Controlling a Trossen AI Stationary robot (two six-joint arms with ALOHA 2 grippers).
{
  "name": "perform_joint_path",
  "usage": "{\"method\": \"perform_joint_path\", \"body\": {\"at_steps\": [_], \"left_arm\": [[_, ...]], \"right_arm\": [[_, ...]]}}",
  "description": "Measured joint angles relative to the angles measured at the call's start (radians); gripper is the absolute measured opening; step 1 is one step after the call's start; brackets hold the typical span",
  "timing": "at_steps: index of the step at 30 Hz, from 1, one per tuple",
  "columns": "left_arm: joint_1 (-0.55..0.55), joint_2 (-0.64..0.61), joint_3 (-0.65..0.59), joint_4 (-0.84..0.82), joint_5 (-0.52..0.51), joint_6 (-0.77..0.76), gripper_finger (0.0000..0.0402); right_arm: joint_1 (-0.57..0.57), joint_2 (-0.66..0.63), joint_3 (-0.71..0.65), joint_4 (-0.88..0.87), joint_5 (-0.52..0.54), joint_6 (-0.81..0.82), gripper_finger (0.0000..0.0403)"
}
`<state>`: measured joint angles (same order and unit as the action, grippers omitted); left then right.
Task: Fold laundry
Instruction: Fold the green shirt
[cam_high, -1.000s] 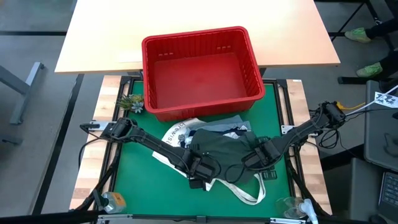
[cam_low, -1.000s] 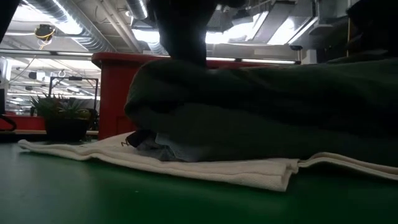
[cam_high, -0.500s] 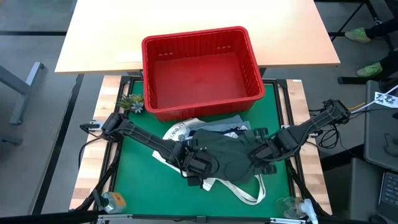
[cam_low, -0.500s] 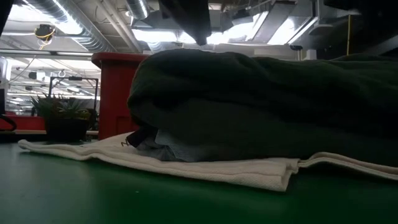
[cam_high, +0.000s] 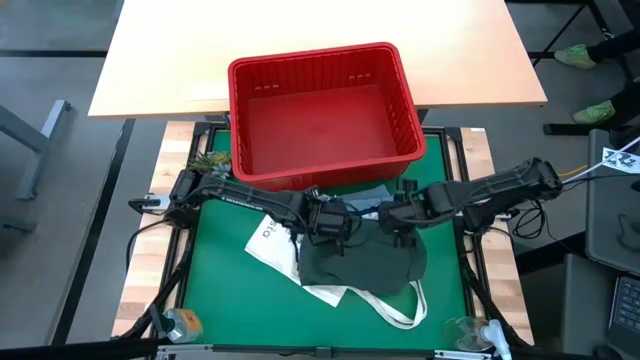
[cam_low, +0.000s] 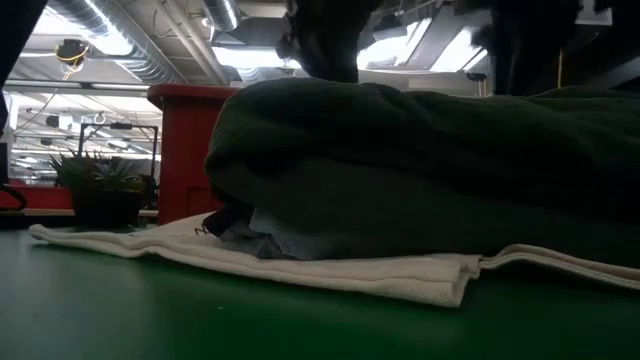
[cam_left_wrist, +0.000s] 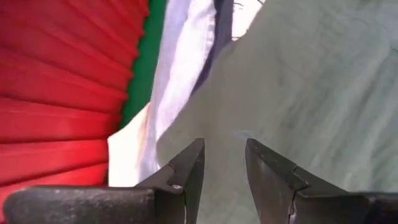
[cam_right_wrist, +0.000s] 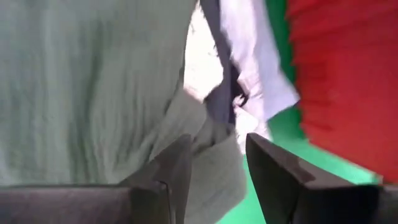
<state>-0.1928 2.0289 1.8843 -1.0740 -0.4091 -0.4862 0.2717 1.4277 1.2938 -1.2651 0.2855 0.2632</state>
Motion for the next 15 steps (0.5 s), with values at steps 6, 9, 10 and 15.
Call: {"method": "perform_joint_path", "body": {"at_steps": [6,9,10,15], "left_arm": [[0.017,0.014,-0.085,0.086,0.028,0.001,0.0112],[0.02,0.013,-0.16,0.113,0.034,-0.002,0.0112],[0.021,0.014,-0.181,0.11,0.034,-0.006,0.0112],[0.026,0.012,-0.26,0.116,0.043,-0.044,0.0112]], "right_arm": [[-0.046,0.001,-0.116,0.004,-0.071,-0.01,0.0154],[-0.044,0.001,-0.162,0.004,-0.078,-0.01,0.0154],[-0.044,0.001,-0.176,0.004,-0.087,-0.01,0.0154],[-0.044,0.001,-0.239,0.005,-0.137,-0.006,0.0154]]}}
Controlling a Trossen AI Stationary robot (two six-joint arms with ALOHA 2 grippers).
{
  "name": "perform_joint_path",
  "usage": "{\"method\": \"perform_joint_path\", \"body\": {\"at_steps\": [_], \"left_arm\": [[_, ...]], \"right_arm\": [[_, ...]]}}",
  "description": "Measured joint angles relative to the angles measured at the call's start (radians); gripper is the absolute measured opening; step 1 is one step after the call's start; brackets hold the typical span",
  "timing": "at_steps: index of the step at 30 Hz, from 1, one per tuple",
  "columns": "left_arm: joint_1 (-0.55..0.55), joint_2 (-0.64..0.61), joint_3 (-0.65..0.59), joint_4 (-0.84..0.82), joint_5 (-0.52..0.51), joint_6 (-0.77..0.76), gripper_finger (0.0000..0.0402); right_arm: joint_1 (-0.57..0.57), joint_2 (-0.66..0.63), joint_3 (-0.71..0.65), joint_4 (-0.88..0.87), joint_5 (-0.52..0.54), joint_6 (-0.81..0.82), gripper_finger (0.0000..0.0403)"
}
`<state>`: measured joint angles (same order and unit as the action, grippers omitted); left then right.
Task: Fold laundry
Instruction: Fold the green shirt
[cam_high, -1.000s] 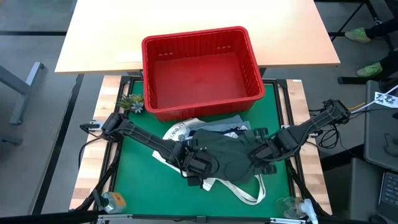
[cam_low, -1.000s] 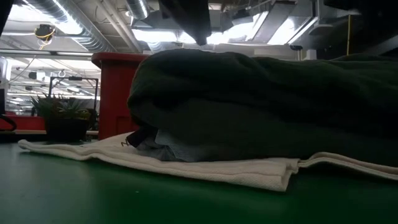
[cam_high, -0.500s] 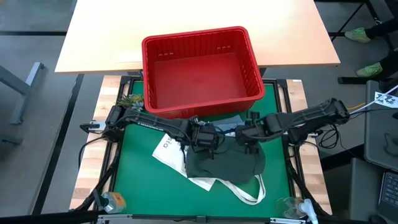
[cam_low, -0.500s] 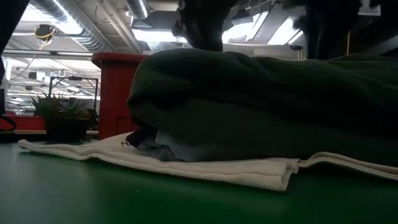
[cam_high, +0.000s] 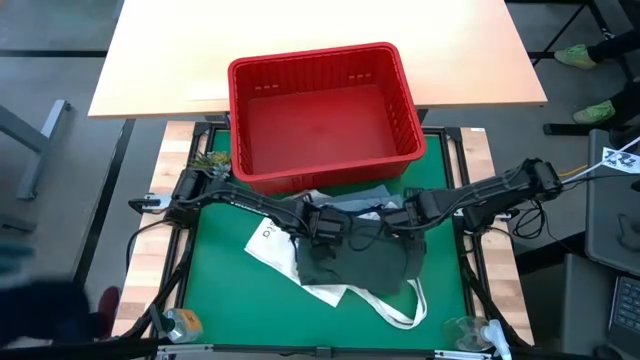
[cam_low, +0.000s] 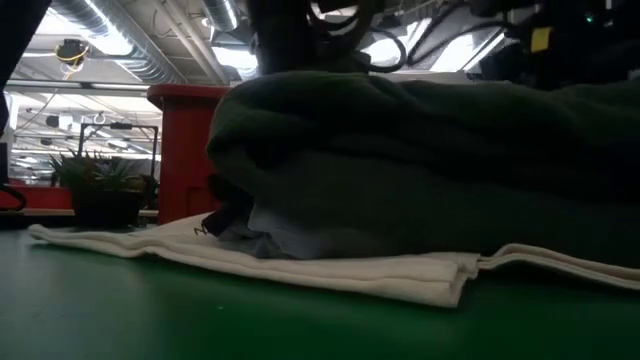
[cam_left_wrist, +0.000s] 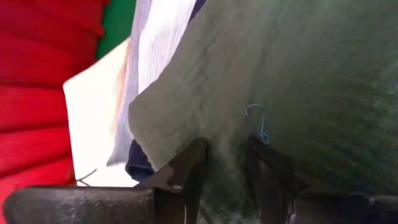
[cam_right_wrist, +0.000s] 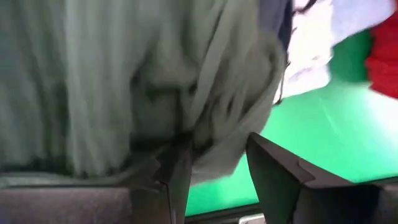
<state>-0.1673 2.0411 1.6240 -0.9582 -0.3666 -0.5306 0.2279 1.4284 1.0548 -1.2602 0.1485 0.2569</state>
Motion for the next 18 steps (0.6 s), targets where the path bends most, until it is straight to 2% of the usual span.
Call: {"method": "perform_joint_path", "body": {"at_steps": [10,18], "left_arm": [[0.0,-0.004,0.016,-0.037,0.013,0.018,0.0112],[-0.004,-0.007,0.135,-0.113,0.016,0.079,0.0112]], "right_arm": [[0.0,0.0,-0.027,-0.035,-0.028,0.0,0.0154],[0.001,-0.034,0.075,-0.175,0.021,0.005,0.0154]]}}
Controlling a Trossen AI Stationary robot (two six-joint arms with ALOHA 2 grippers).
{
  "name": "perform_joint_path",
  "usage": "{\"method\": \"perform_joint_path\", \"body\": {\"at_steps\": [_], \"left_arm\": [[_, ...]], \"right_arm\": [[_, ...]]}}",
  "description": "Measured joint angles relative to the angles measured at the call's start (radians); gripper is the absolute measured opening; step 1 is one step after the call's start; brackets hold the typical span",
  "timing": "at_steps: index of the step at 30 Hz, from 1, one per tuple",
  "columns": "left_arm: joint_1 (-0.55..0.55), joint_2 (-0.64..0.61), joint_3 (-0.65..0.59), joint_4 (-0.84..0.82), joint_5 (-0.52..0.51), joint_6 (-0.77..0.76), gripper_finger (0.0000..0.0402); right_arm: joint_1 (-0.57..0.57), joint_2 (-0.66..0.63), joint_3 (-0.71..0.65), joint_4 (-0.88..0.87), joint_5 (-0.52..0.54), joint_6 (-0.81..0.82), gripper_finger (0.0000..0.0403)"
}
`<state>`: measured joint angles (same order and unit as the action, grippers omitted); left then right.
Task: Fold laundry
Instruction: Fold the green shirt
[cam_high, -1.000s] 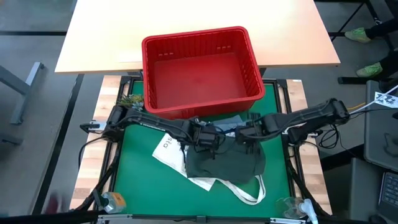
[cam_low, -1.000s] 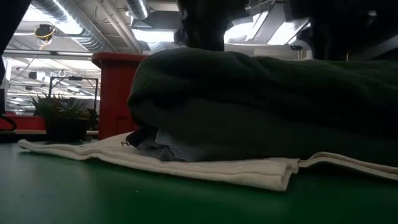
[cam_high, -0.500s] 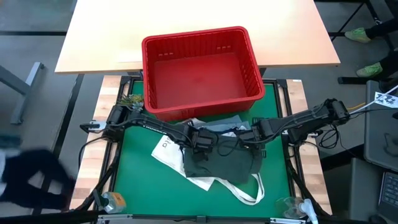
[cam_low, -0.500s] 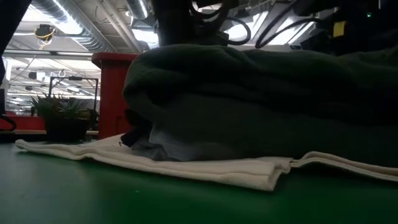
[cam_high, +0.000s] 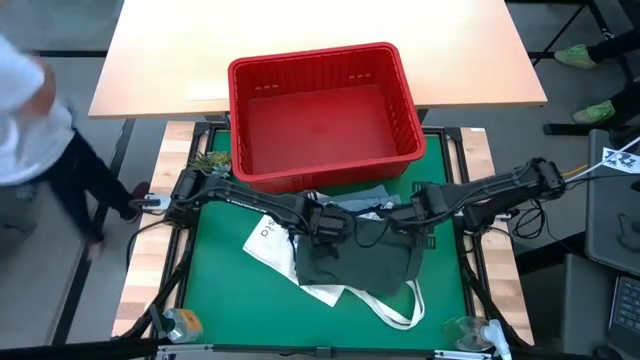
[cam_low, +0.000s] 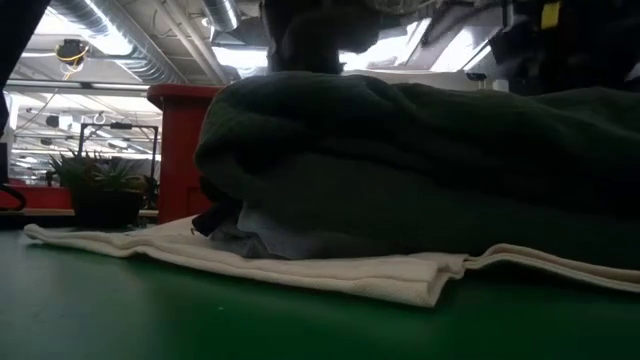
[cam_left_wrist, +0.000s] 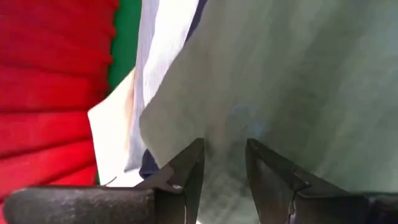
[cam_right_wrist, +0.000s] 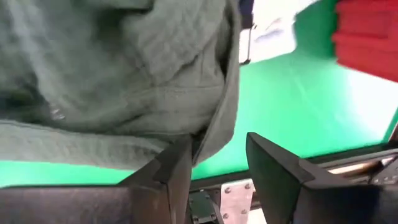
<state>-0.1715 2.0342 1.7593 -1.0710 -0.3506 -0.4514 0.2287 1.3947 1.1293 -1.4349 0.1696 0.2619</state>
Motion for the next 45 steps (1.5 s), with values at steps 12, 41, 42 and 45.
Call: {"method": "perform_joint_path", "body": {"at_steps": [12,41,42,45], "left_arm": [[0.0,0.0,0.091,0.058,0.009,0.069,0.0112],[0.011,0.006,0.036,0.091,0.017,0.064,0.0112],[0.014,0.006,0.02,0.09,0.017,0.064,0.0112],[0.025,0.006,-0.031,0.088,0.018,0.061,0.0112]], "right_arm": [[0.0,-0.113,0.062,0.215,0.011,-0.012,0.0154],[0.0,0.057,0.061,0.2,-0.006,-0.13,0.0118],[0.0,0.057,0.057,0.204,-0.008,-0.13,0.0106],[0.0,0.057,0.027,0.203,-0.046,-0.129,0.0072]]}}
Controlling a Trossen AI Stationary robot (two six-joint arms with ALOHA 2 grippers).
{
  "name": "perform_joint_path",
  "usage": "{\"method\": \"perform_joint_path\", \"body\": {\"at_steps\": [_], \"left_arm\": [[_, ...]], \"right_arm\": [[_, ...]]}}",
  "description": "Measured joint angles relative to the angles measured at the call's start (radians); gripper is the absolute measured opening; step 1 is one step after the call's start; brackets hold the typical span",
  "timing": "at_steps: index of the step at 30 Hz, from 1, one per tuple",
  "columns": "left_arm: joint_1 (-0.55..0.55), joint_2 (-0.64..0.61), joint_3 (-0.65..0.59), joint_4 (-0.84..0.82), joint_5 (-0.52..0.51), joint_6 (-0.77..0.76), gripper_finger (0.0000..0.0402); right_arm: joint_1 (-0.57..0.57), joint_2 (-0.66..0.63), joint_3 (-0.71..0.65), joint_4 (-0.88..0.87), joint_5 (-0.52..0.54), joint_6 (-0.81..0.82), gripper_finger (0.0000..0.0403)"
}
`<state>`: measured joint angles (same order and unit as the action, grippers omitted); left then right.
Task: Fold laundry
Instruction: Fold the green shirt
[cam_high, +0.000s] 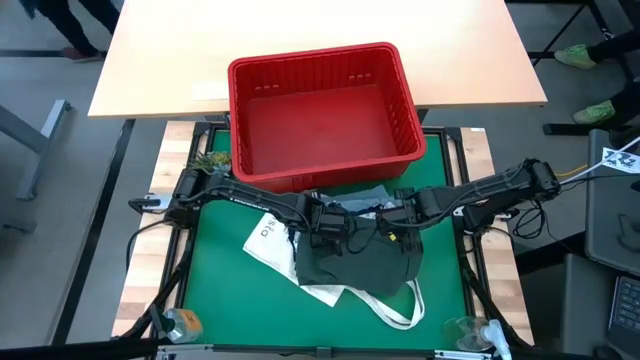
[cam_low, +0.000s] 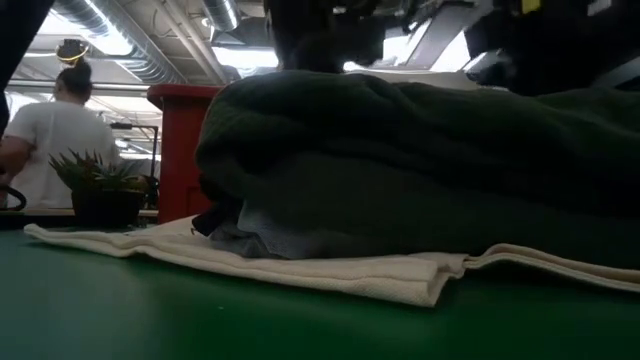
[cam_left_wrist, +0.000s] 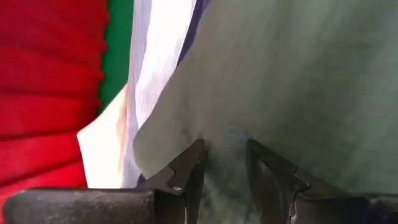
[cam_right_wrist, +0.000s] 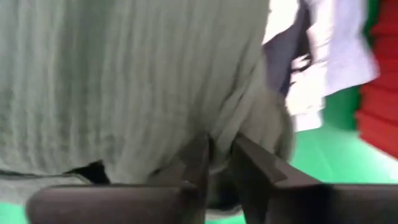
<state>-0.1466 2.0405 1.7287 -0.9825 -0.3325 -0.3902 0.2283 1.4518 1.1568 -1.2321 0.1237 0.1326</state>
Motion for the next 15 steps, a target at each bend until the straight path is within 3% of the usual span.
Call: {"method": "perform_joint_path", "body": {"at_steps": [8,15], "left_arm": [[0.03,0.001,-0.071,0.004,0.004,-0.026,0.0112],[0.03,-0.006,-0.071,-0.023,0.007,-0.019,0.0112]], "right_arm": [[0.0,0.0,-0.149,0.008,-0.037,0.026,0.0009],[0.0,-0.002,-0.174,-0.004,-0.037,0.046,0.0015]]}}
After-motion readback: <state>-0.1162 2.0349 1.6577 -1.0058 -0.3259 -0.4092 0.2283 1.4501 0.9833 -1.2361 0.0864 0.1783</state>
